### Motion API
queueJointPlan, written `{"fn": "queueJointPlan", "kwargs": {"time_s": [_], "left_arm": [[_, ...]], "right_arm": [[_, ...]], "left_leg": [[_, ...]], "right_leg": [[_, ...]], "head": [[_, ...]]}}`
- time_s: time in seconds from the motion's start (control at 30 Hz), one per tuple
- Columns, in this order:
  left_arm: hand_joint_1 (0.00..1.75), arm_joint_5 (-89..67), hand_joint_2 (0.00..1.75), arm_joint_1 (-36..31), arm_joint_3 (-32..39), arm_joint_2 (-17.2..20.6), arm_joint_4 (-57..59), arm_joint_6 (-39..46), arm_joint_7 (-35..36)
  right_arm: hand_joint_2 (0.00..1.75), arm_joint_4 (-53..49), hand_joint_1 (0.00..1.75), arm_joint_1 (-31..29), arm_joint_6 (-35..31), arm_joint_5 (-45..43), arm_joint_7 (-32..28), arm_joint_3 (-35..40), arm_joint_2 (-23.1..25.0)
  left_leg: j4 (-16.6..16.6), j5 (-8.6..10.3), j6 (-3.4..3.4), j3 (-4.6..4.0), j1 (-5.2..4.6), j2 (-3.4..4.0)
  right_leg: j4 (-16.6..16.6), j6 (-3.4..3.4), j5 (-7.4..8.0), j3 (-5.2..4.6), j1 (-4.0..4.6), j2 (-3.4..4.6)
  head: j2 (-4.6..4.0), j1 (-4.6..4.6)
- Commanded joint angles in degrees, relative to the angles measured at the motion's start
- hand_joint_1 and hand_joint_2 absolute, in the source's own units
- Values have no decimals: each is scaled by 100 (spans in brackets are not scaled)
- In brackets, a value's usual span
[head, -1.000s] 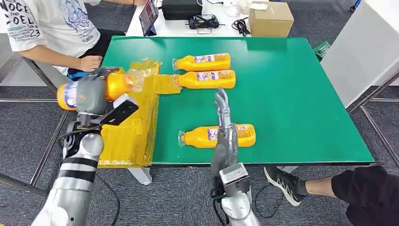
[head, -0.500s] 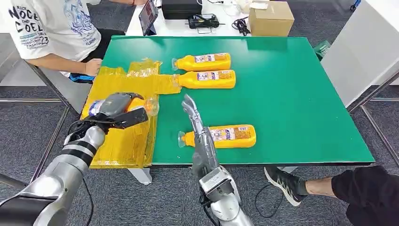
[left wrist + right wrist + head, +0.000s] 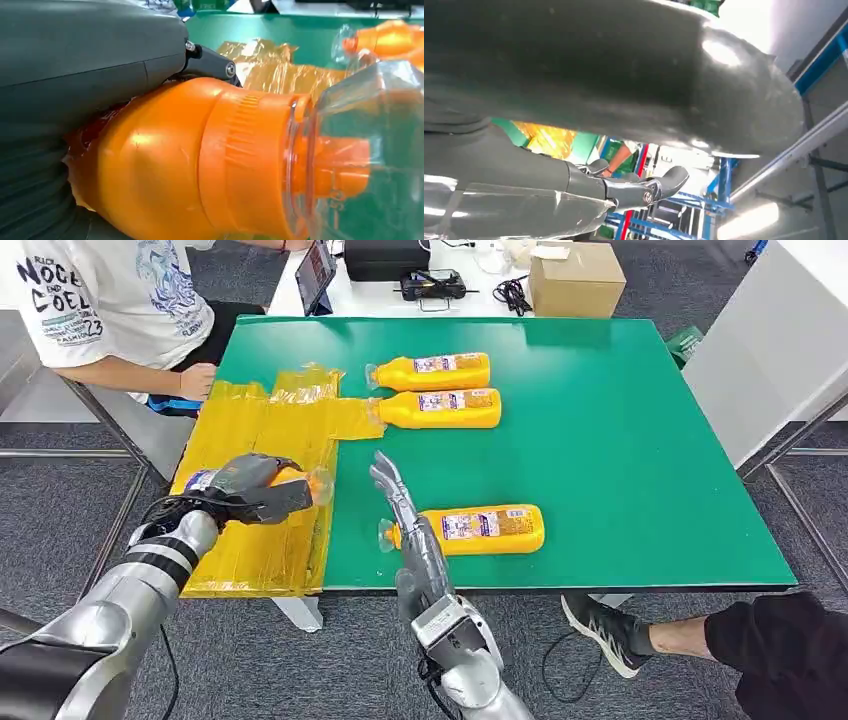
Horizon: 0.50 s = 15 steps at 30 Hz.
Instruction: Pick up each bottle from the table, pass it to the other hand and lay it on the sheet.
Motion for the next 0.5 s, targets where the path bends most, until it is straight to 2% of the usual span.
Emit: {"fn": "queueJointPlan", "kwargs": {"time_s": [0.03,0.2,0.5], "left_arm": [[175,-133,175,-80,-738,92,590,-11,40],[175,-175,175,2,-936,74,700,-40,74],[175,-156,175,37,-982,69,718,-61,74]], "right_arm": [[0,626,0,-199,102,-144,-8,164,-42],[0,735,0,-230,127,-157,-5,184,-19],[0,774,0,-240,144,-165,-2,192,-16]], "left_leg": [[-7,-9,-6,30,4,13],[-5,-18,-10,47,8,19],[-6,-7,-6,24,2,12]], "right_leg": [[-9,-9,-5,27,5,12],[-8,-15,-11,43,8,18],[-6,-8,-3,21,3,12]], "head": [[0,0],[0,0],[0,0]]}}
